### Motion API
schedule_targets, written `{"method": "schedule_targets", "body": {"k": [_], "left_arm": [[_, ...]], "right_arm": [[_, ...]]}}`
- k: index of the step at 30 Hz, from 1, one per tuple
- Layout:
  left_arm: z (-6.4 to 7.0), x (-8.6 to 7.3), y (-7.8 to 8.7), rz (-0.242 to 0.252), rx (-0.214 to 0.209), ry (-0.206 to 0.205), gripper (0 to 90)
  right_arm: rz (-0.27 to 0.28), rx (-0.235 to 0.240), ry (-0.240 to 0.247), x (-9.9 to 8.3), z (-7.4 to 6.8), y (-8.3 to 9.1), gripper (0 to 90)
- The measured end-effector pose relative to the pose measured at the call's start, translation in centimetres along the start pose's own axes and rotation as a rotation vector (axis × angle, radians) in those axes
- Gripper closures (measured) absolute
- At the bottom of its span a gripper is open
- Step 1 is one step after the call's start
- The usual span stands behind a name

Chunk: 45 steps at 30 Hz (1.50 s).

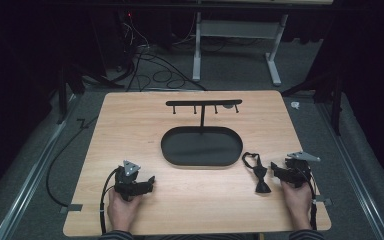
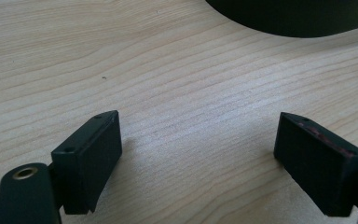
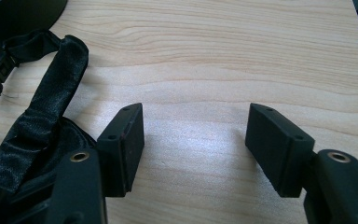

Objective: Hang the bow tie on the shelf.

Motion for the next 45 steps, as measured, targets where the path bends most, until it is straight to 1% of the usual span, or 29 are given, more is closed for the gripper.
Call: {"method": "schedule_targets", "body": {"k": [11,16,19,21,22,23,26,29,34,36,37,38,39,42,45], "left_arm": [[0.0,0.0,0.0,0.000,0.000,0.000,15.5],[0.0,0.0,0.0,0.000,0.001,0.000,15.6],[0.0,0.0,0.0,0.000,0.002,0.001,15.6],[0.0,0.0,0.0,0.000,0.002,0.002,15.7],[0.0,0.0,0.0,0.000,0.002,0.002,15.7],[0.0,0.0,0.0,0.000,0.002,0.002,15.7],[0.0,0.0,0.0,0.000,0.002,0.002,15.7],[0.0,0.0,0.0,-0.001,0.001,0.000,15.7],[0.0,0.0,0.0,-0.001,0.002,0.001,15.8],[0.0,0.0,0.0,-0.001,0.002,0.001,15.8],[0.0,0.0,0.0,-0.001,0.002,0.001,15.8],[0.0,0.0,0.0,-0.001,0.002,0.001,15.8],[0.0,0.0,0.0,-0.001,0.002,0.001,15.8],[0.0,0.0,0.0,-0.001,0.002,0.001,15.8],[0.0,0.0,0.0,0.000,0.002,0.001,15.8]], "right_arm": [[0.000,0.002,0.001,0.0,0.0,0.0,39.3],[0.002,0.025,0.002,-0.1,-0.1,0.2,39.5],[0.007,0.037,0.001,-0.1,0.0,0.2,43.0],[0.000,0.043,-0.006,-0.1,0.1,0.4,46.9],[-0.002,0.052,-0.032,-0.1,0.2,0.8,48.7],[-0.002,0.052,-0.032,-0.1,0.2,0.8,48.7],[0.028,0.062,-0.039,0.2,0.2,1.6,50.8],[0.049,0.079,-0.037,0.4,-0.2,2.3,51.8],[0.066,0.107,-0.028,0.5,-1.1,3.4,53.5],[0.080,0.122,-0.012,0.7,-1.6,3.8,54.3],[0.080,0.122,-0.012,0.7,-1.6,3.8,54.3],[0.079,0.128,-0.015,0.7,-1.9,4.0,54.7],[0.084,0.137,-0.004,0.8,-2.2,4.2,55.0],[0.091,0.155,-0.006,1.0,-2.8,4.5,55.6],[0.091,0.177,0.012,1.3,-3.3,4.5,56.1]]}}
Point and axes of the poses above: each handheld gripper's, and its own axes: y roughly backward along the jaws, x roughly out of its top, z roughly to its right, the point moved 10 cm from there along -y, roughly forward along the jaws, and after that the axes turned 5 degrees about x, right-handed, at the moved point
